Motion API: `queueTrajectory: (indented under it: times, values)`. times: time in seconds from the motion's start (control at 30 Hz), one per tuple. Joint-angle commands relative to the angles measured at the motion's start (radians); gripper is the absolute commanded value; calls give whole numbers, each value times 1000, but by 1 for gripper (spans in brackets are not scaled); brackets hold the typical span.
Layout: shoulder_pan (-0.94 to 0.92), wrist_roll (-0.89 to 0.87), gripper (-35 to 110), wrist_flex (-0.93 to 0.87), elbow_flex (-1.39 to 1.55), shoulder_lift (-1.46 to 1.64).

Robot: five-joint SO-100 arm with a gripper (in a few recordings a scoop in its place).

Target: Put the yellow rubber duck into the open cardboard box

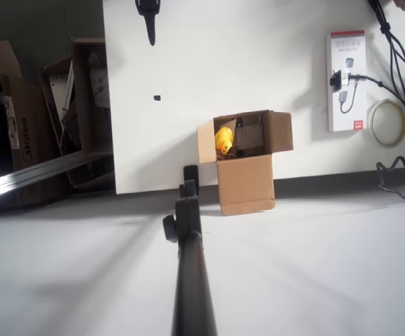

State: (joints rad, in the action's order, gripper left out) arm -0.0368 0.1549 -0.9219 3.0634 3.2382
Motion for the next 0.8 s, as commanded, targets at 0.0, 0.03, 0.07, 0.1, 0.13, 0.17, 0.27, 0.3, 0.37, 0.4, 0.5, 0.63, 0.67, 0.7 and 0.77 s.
queueTrajectory:
  times: [0.0, 0.03, 0.07, 0.1, 0.13, 0.17, 0.27, 0.3, 0.37, 0.4, 0.5, 0.63, 0.67, 0.7, 0.77]
  values:
    - [23, -9, 1, 3, 12, -9]
    - [28, -9, 1, 3, 12, -11]
    - [31, -9, 1, 3, 12, -12]
    - [34, -9, 0, 3, 12, -12]
    - [34, -9, 0, 3, 11, -12]
    - [34, -9, -1, 3, 11, -12]
    - [34, -9, -1, 3, 11, -12]
    - [34, -9, -1, 3, 11, -12]
    - [34, -9, -1, 3, 11, -12]
    - [34, -9, -1, 2, 11, -12]
    - [20, -23, -1, 2, 12, -8]
    - [-8, -48, -1, 2, 17, 6]
    - [-11, -51, -1, 2, 17, 6]
    - [-14, -52, -1, 2, 18, 8]
    - [-14, -52, -1, 2, 18, 8]
